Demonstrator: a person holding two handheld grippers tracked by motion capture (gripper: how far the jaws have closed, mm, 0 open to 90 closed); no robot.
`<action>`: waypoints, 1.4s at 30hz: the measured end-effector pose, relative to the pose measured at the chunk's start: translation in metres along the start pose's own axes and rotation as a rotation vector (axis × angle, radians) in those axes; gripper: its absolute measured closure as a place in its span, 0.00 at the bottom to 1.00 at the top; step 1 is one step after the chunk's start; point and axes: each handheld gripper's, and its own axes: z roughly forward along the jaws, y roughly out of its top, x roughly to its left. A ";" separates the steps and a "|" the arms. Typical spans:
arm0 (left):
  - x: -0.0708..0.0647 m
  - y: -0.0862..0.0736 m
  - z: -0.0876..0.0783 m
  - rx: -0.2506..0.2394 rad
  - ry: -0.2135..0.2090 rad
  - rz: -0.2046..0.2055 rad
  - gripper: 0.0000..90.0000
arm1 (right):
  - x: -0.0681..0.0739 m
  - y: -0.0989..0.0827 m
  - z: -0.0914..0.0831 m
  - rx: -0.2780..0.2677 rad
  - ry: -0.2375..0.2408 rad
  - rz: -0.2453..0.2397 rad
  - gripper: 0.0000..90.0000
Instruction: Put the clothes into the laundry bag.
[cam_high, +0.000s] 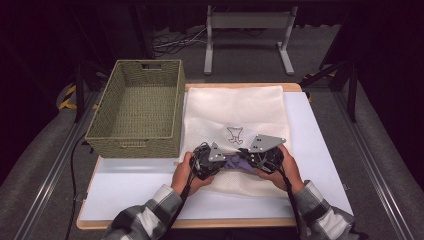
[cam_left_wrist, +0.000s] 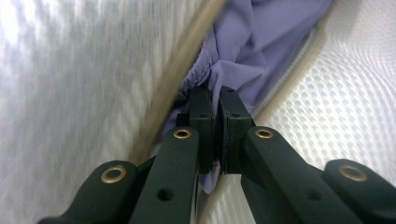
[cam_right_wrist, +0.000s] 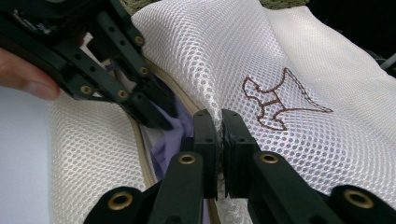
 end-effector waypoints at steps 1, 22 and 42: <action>0.000 0.002 0.002 -0.005 -0.007 0.005 0.96 | 0.000 0.000 0.000 0.000 0.000 -0.001 0.96; 0.002 0.016 0.036 -0.046 0.189 -0.038 0.97 | 0.000 -0.004 0.005 0.019 0.016 0.010 0.96; -0.004 0.010 -0.002 -0.134 0.045 -0.041 0.77 | -0.004 -0.004 0.002 0.015 0.007 0.022 0.96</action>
